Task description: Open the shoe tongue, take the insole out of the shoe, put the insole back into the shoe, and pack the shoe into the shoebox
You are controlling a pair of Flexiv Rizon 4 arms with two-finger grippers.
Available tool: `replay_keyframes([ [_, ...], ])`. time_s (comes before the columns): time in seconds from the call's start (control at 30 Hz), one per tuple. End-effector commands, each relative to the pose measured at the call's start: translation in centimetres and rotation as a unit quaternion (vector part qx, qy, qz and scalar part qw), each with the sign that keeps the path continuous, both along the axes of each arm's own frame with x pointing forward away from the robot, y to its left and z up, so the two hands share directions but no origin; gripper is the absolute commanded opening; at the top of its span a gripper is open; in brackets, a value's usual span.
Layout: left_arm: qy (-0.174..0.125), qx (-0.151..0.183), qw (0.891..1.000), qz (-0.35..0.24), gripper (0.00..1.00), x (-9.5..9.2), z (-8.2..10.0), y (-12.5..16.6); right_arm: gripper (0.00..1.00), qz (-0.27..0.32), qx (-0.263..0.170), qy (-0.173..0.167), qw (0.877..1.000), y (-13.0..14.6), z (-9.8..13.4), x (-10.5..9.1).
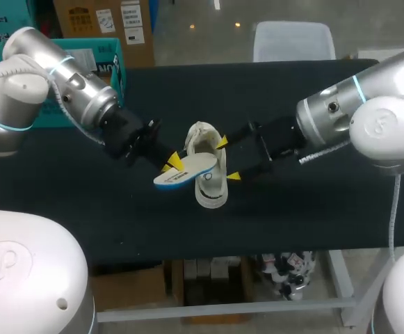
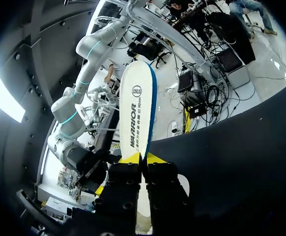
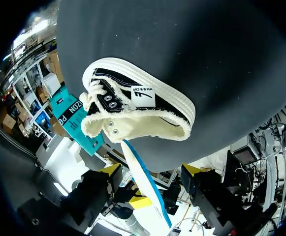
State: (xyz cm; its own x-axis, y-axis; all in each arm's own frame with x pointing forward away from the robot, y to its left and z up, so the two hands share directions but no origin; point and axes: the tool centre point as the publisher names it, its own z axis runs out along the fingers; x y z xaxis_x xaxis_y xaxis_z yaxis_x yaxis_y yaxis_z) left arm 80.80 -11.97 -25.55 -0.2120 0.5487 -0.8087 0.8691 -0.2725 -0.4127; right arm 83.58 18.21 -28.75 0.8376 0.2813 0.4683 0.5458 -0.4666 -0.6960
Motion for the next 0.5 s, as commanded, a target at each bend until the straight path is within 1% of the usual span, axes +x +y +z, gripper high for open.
replay_keyframes([
  [0.03, 0.009, -0.007, 1.0, 0.001, 0.0, 0.8, -1.1, -0.7, 0.78, -0.088, -0.04, 0.067, 0.993, 0.4, 0.1, -0.3],
  [0.17, 0.024, -0.018, 1.0, 0.008, 0.0, 1.4, -1.7, -1.1, 0.76, -0.088, -0.032, 0.069, 0.993, 0.7, -0.2, -0.2],
  [0.23, 0.026, -0.021, 0.999, 0.011, 0.0, 1.6, -1.8, -1.3, 0.7, -0.086, -0.022, 0.07, 0.994, 0.8, -0.3, -0.1],
  [0.3, 0.029, -0.026, 0.999, 0.014, 0.0, 1.7, -1.9, -1.5, 0.67, -0.088, -0.019, 0.069, 0.994, 0.9, -0.5, 0.0],
  [0.43, 0.036, -0.043, 0.998, 0.016, 0.0, 2.0, -1.8, -1.7, 0.68, -0.09, -0.009, 0.062, 0.994, 1.3, -0.6, 0.1],
  [0.5, 0.038, -0.049, 0.998, 0.017, 0.0, 2.1, -1.8, -1.9, 0.67, -0.089, -0.008, 0.057, 0.994, 1.5, -0.6, 0.2],
])
